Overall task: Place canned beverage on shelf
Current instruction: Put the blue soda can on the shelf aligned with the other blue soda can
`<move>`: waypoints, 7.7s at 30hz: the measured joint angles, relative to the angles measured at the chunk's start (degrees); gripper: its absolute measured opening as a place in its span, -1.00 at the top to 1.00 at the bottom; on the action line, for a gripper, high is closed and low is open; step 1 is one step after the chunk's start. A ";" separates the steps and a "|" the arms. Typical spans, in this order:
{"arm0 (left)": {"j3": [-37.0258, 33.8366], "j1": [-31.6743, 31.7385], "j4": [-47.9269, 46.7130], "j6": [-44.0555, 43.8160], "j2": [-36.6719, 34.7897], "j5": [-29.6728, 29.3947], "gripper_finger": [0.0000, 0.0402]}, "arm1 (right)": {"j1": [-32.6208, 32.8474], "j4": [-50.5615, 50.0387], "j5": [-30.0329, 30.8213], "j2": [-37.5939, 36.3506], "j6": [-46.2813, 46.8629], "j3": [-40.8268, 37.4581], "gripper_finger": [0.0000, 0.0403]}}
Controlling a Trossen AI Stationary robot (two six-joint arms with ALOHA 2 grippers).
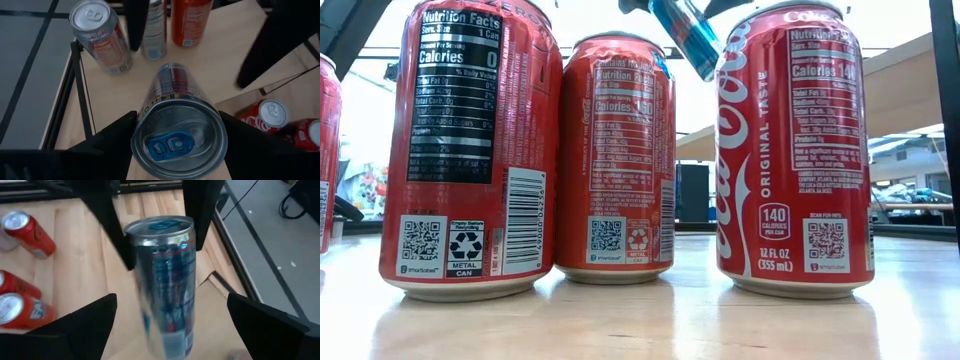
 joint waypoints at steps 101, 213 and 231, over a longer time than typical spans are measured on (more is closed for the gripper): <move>-48.63 -1.20 69.46 -13.32 -23.80 10.05 -0.35 | -0.93 25.52 -13.16 -7.67 4.25 0.00 -0.24; -48.48 1.30 43.84 -9.71 -25.50 15.97 -0.58 | -11.01 19.54 -35.20 0.53 -0.33 -0.02 -0.26; -48.52 1.49 43.17 -12.89 -25.50 26.86 -0.57 | -10.93 28.37 -41.55 -1.30 -8.27 -0.02 -0.27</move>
